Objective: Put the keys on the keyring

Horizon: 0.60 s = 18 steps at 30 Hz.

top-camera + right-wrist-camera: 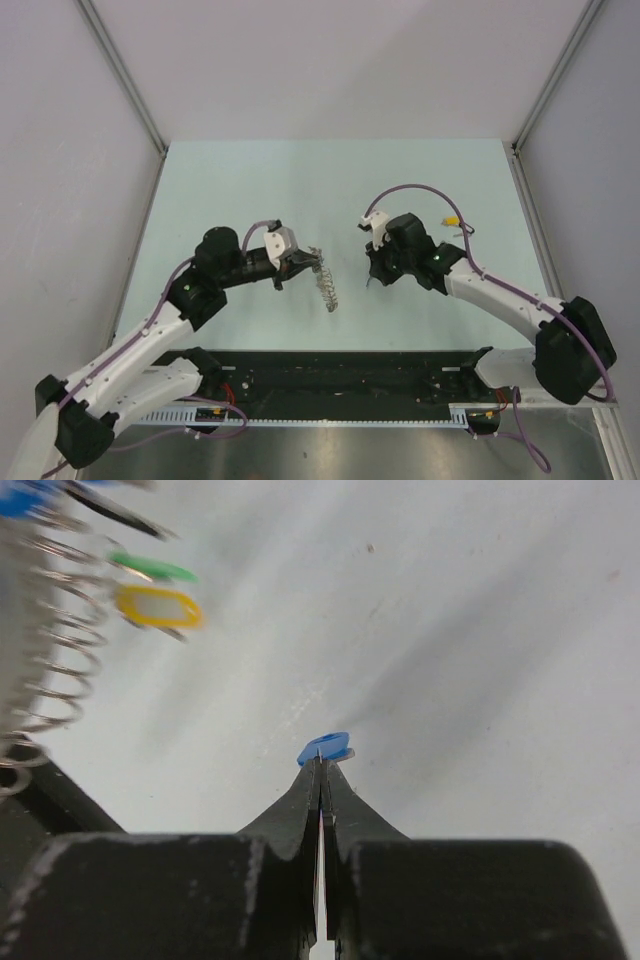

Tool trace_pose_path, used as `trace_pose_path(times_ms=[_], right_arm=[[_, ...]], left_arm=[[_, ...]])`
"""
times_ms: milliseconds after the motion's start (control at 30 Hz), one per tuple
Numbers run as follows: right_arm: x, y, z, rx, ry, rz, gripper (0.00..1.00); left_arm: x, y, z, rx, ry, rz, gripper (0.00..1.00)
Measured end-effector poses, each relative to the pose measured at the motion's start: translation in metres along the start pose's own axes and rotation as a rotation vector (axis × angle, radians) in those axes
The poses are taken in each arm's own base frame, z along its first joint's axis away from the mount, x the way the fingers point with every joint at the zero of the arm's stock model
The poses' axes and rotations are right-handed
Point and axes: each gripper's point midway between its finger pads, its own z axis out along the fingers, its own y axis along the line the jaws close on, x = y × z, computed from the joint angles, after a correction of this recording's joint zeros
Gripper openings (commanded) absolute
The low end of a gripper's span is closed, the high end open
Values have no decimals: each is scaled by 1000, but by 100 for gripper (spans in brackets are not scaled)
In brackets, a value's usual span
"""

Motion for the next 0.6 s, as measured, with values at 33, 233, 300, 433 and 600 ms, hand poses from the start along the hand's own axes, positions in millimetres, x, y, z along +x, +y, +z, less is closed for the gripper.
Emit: trace_pose_path(times_ms=[33,233,300,433,600], right_arm=[[6,-2,6,12,27,11,0],[28,-4,36,40,110,22,0],[27,-2,48,39,105,12,0],[25,0,71,28,79,-3,0],[25,-3,98,25,54,-18,0]], left_arm=[[-1,0,-6,-19,-4,8,0],[12,3,-29,-128,22,29,0],[18,8,-35,-170,40,34,0],[23,19,-43,-250,63,48,0],[27,31,-49,-321,87,62,0]])
